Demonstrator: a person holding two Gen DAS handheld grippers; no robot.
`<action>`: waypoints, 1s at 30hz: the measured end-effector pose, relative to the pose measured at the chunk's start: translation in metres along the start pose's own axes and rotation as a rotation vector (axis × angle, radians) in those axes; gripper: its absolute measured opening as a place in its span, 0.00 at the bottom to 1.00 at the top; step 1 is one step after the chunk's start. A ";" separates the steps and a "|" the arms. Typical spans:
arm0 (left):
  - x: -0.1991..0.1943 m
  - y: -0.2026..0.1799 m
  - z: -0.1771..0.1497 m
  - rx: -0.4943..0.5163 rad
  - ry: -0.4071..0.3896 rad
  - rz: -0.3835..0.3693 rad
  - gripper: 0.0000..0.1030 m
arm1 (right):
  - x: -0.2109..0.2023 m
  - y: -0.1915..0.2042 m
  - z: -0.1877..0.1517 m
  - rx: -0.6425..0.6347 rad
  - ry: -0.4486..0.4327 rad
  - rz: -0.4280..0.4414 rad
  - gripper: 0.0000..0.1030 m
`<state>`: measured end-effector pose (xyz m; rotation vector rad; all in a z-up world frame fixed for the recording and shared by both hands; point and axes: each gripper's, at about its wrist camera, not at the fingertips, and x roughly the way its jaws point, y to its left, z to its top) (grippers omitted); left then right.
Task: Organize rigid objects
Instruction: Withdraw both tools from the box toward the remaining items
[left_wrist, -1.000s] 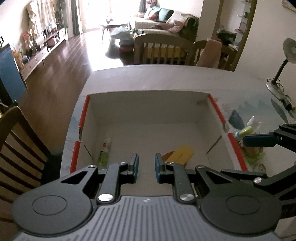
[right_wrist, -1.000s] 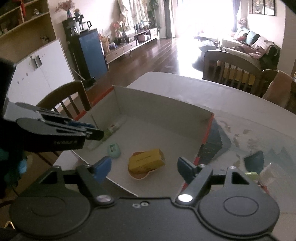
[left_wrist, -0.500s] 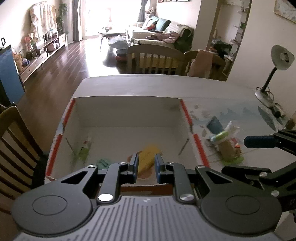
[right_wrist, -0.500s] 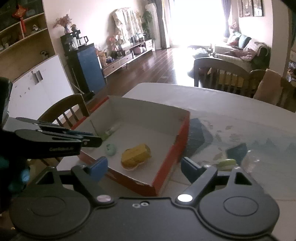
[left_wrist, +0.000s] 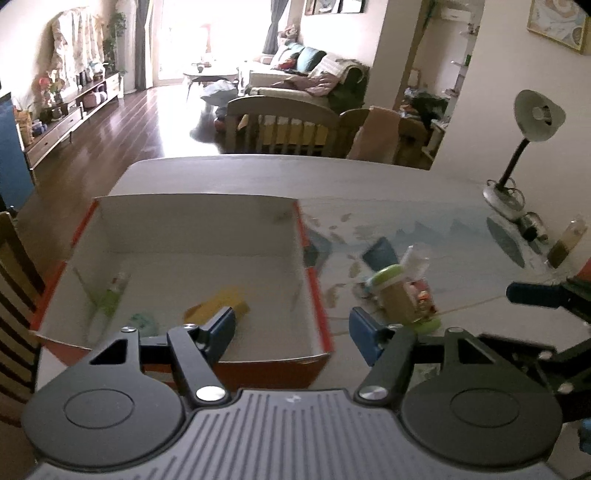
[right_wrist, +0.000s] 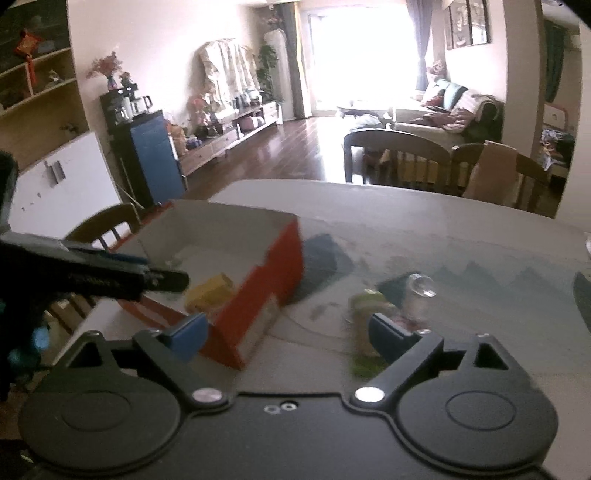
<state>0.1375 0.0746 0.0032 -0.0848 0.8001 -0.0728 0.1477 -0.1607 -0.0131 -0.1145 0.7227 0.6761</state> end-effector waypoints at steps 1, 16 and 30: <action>0.002 -0.006 0.000 0.002 0.000 -0.008 0.66 | -0.001 -0.006 -0.004 0.001 0.005 -0.005 0.91; 0.044 -0.074 -0.011 0.023 -0.050 -0.008 1.00 | 0.011 -0.067 -0.052 -0.030 0.094 -0.023 0.90; 0.108 -0.110 -0.009 0.025 0.045 0.013 1.00 | 0.050 -0.068 -0.079 -0.113 0.179 0.049 0.88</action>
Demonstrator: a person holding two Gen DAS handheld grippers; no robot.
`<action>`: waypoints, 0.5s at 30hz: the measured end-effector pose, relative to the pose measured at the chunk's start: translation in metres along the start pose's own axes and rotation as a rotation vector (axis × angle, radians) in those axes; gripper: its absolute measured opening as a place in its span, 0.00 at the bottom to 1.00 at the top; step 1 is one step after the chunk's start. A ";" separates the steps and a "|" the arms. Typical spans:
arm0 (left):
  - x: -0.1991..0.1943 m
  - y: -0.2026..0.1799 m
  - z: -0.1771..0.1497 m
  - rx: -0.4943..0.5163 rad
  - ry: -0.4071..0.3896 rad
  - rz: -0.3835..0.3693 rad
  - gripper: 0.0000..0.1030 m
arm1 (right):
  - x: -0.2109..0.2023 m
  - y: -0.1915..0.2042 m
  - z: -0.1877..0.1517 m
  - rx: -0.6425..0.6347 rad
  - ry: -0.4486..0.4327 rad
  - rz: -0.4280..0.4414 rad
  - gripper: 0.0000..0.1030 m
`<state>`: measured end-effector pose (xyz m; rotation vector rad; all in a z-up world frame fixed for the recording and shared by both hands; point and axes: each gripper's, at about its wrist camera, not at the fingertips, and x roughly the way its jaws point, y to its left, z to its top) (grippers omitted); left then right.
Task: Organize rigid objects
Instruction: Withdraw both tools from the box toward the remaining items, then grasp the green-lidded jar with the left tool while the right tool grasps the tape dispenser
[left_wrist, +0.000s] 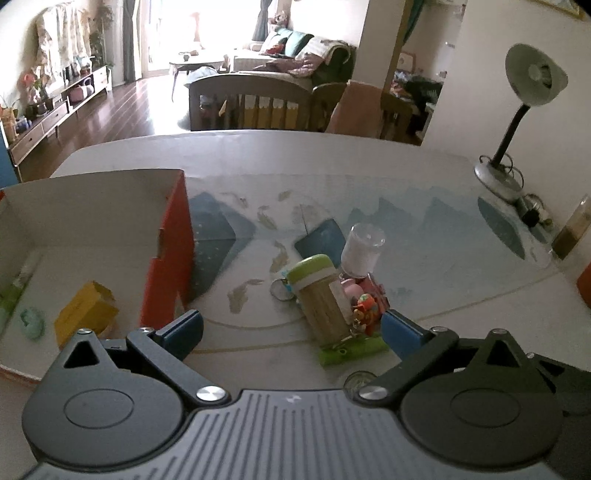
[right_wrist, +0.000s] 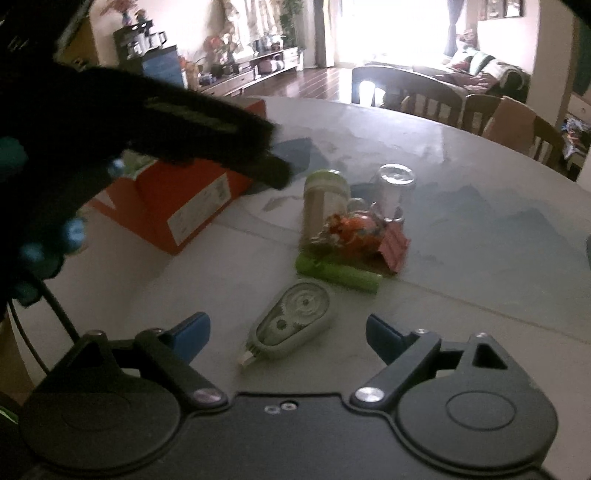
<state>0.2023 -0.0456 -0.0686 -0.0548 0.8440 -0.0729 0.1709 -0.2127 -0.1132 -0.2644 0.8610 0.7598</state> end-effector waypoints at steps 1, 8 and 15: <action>0.004 -0.002 0.000 0.008 0.006 -0.001 1.00 | 0.004 0.001 0.000 -0.008 0.007 0.003 0.88; 0.031 -0.006 0.008 -0.002 0.035 0.023 1.00 | 0.026 0.002 0.001 -0.031 0.053 0.013 0.83; 0.060 -0.009 0.019 -0.005 0.048 0.065 1.00 | 0.048 0.001 0.008 -0.010 0.100 0.003 0.81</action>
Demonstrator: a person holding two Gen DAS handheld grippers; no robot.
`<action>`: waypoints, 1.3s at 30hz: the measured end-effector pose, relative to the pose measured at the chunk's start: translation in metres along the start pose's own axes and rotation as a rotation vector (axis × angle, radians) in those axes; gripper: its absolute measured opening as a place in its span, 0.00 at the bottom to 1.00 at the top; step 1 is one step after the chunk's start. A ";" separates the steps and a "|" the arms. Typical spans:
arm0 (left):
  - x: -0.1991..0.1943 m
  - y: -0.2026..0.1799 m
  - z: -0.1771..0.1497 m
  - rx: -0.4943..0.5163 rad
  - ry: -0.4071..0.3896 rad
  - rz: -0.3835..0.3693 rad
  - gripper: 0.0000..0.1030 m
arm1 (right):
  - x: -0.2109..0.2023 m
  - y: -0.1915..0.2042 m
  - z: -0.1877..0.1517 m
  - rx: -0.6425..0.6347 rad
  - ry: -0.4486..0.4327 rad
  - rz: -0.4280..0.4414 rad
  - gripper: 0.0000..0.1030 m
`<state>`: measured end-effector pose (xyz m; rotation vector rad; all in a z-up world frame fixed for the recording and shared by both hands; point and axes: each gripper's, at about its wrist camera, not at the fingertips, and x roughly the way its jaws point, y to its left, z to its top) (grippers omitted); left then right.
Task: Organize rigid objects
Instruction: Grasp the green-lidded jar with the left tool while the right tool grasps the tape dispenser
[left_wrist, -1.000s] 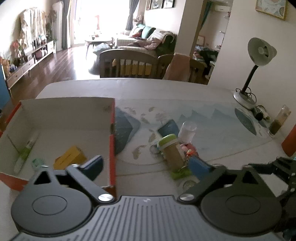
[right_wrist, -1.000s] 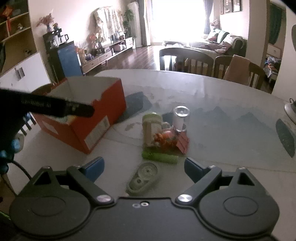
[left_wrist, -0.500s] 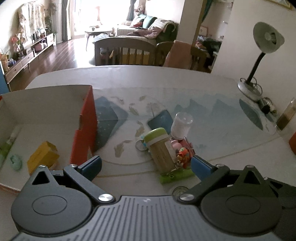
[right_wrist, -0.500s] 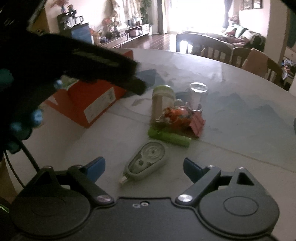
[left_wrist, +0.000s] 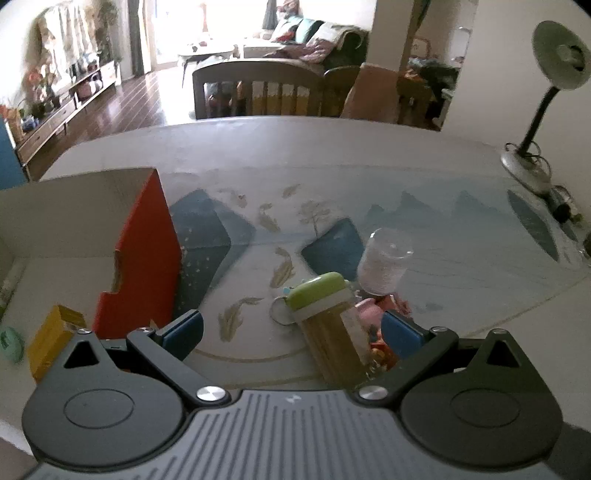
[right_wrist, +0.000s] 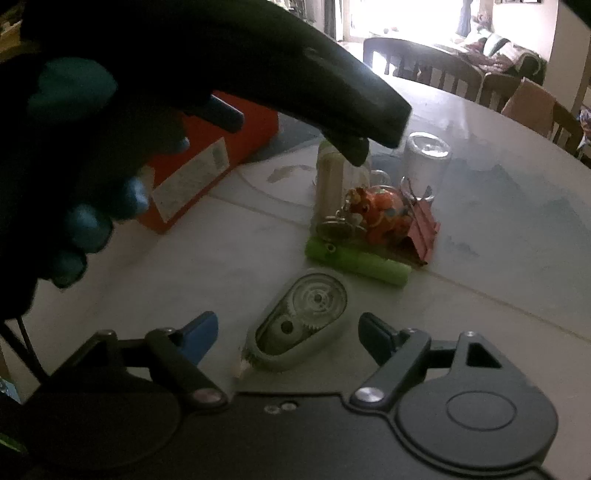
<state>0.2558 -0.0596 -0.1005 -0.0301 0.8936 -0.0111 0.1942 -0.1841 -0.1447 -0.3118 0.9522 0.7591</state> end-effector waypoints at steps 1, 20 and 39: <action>0.004 0.001 0.001 -0.009 0.008 0.000 1.00 | 0.002 -0.001 0.001 0.004 0.006 -0.001 0.81; 0.042 0.000 0.010 -0.079 0.088 -0.079 0.62 | 0.021 0.000 0.003 -0.004 0.063 -0.021 0.78; 0.026 0.001 0.005 -0.086 0.067 -0.135 0.46 | 0.003 -0.009 -0.009 0.015 0.038 -0.051 0.43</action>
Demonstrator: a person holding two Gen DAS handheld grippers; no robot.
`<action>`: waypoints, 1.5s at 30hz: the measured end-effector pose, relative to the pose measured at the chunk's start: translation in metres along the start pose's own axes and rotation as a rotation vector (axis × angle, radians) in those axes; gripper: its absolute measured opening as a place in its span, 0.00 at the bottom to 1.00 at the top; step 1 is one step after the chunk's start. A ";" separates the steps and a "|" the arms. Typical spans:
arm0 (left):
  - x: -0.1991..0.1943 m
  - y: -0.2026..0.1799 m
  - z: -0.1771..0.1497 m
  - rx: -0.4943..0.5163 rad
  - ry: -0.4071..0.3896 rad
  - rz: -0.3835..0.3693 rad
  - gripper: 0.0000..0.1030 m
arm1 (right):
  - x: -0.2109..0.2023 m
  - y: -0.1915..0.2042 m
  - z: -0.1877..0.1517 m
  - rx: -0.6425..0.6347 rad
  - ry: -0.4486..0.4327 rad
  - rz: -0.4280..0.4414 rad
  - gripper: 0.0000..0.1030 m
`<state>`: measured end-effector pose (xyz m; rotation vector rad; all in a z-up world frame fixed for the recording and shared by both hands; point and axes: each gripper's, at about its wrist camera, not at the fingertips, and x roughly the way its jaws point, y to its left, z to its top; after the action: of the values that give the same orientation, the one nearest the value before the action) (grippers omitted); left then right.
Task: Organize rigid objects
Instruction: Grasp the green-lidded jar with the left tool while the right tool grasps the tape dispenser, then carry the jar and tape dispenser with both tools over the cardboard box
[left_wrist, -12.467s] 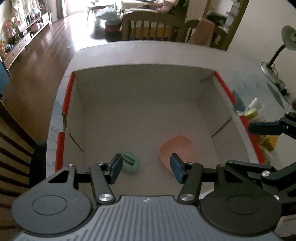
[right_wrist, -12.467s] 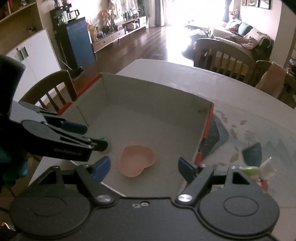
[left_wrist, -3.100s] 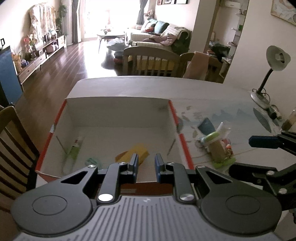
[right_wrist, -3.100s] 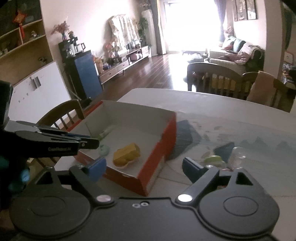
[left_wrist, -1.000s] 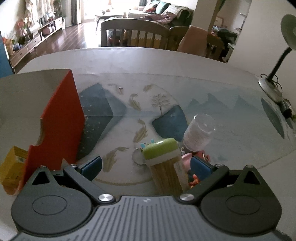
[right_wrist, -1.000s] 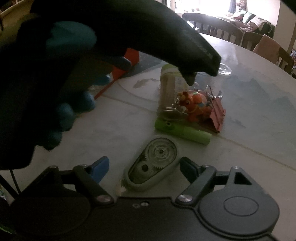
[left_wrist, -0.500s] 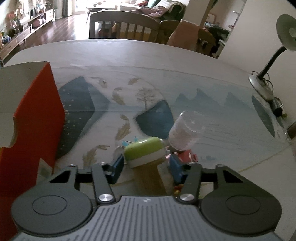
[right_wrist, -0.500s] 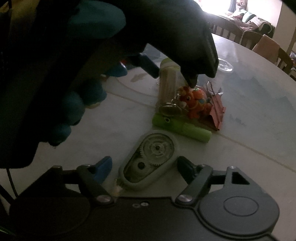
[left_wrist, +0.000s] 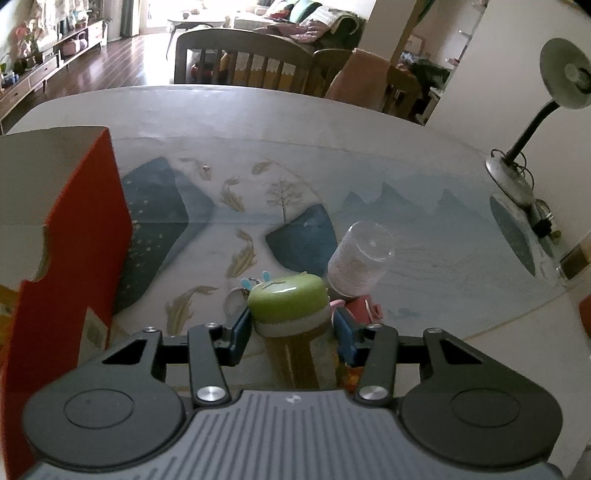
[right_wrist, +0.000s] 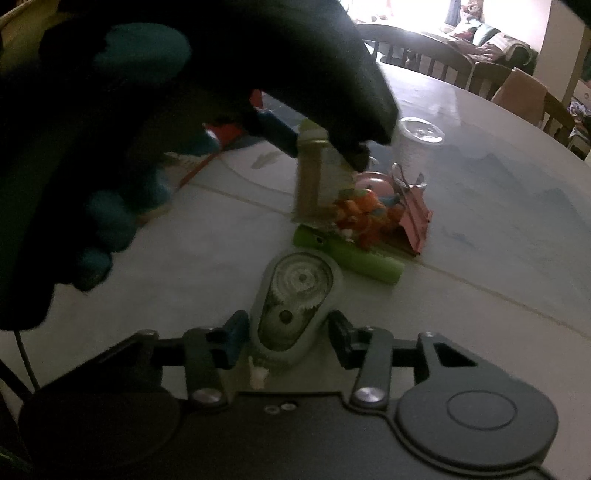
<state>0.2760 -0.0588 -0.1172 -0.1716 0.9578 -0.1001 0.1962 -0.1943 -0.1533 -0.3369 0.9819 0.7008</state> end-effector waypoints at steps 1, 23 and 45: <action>-0.003 0.001 -0.001 -0.001 -0.003 -0.002 0.46 | -0.002 -0.002 -0.001 0.004 -0.005 0.000 0.42; -0.062 0.021 -0.012 -0.044 -0.065 -0.053 0.44 | -0.038 0.000 0.001 0.060 -0.110 -0.028 0.39; -0.143 0.058 0.004 -0.075 -0.076 -0.091 0.44 | -0.104 0.016 0.045 0.103 -0.285 -0.001 0.39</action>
<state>0.1980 0.0211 -0.0114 -0.2867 0.8782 -0.1405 0.1765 -0.1980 -0.0407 -0.1420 0.7431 0.6738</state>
